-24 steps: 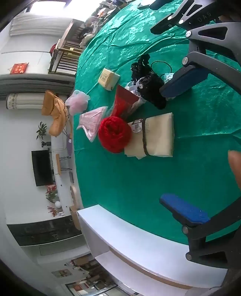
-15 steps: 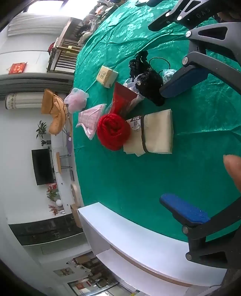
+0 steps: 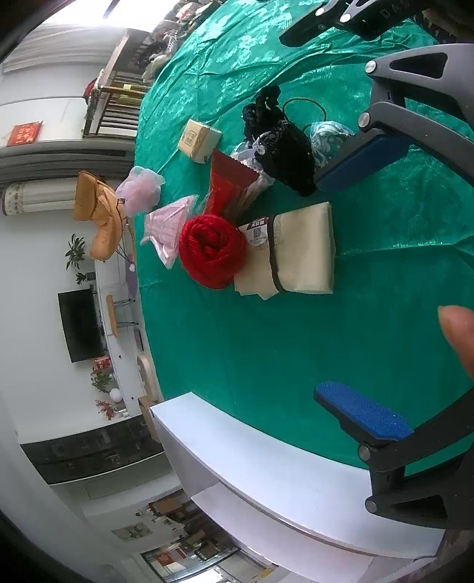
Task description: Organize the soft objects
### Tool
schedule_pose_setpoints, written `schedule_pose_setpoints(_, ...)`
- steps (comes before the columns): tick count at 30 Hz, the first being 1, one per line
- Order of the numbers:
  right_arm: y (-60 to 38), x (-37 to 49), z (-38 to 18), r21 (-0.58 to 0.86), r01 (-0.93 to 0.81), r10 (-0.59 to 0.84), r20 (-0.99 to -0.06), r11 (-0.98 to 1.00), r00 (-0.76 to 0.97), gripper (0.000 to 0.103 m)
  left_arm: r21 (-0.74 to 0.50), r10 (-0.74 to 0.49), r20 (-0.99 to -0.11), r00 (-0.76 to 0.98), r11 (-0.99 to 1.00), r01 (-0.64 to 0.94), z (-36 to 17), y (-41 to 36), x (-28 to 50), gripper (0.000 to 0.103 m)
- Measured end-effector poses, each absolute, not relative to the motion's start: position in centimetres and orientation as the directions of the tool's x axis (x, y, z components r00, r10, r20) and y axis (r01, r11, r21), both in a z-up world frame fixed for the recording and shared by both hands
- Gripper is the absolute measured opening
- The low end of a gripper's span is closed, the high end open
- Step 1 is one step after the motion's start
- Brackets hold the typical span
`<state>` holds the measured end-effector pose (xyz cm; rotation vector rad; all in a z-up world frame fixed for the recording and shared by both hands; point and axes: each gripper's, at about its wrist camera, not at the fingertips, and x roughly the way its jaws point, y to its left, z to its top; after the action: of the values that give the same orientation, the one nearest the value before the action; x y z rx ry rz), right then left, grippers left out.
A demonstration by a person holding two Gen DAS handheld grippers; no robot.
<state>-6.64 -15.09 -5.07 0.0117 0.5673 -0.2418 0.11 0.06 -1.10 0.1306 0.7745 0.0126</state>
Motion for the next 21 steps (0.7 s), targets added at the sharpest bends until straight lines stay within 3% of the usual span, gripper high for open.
schedule_pose_setpoints(21,-14.71,-6.63,-5.07,-0.061,0.229,-0.226,-0.533,0.971,0.815,0.087,0.145,0.081,-0.705,0.705,0.989,0.032,-1.81,-0.03,0.29,0.103)
